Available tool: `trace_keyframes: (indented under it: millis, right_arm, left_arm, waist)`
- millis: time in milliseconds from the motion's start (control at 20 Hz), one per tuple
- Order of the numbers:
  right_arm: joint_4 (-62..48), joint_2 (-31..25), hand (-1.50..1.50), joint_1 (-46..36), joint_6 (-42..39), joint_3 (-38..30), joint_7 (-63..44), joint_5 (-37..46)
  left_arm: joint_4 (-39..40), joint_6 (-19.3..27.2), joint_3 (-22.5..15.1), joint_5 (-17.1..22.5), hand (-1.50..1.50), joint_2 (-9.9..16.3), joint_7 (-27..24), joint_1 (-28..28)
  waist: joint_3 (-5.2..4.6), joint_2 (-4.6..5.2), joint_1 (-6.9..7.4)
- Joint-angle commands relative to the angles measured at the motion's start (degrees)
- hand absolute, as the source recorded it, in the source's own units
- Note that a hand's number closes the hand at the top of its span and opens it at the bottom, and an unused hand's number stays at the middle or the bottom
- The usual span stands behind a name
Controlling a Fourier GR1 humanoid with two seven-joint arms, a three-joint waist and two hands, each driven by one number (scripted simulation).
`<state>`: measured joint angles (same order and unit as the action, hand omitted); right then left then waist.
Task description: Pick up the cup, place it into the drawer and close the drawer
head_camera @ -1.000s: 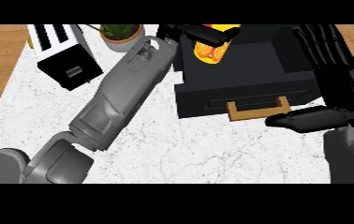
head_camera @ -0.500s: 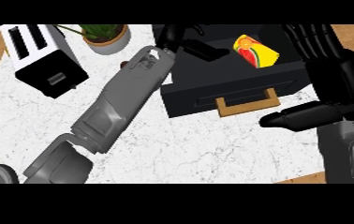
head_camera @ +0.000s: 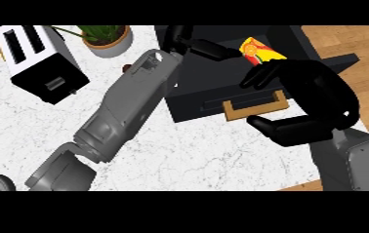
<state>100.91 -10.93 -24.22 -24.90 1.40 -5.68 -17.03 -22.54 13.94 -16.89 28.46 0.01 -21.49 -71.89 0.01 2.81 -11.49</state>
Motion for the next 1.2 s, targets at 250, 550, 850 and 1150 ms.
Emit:
trace_keyframes:
  millis: [250, 550, 850, 1150]
  right_arm:
    - [1.64, -10.79, 1.5, 4.46, -13.7, 9.17, -7.2, 3.96]
    - [3.01, -13.84, -1.5, 6.16, -8.96, 10.93, -2.98, 23.5]
    - [-12.75, -8.55, -1.5, 6.73, 0.71, 17.18, 3.67, 38.38]
    - [-33.59, -6.43, -1.5, 1.26, 4.31, 21.21, 12.3, 46.21]
  left_arm:
    - [-0.65, 3.72, 1.76, 7.03, -1.5, -0.01, -6.11, -0.48]
    - [1.31, 3.56, 3.25, 8.02, -1.5, -0.01, -8.26, -0.76]
    - [-1.54, 0.2, 4.04, 9.88, -1.5, -0.01, -10.78, 4.07]
    - [-4.09, -2.5, 4.08, 9.19, -1.5, 1.96, -12.84, 9.45]
  waist:
    - [-0.02, -1.46, 3.36]
    - [0.07, -1.74, 7.7]
    - [0.05, -2.1, 11.82]
    - [0.07, -2.08, 13.77]
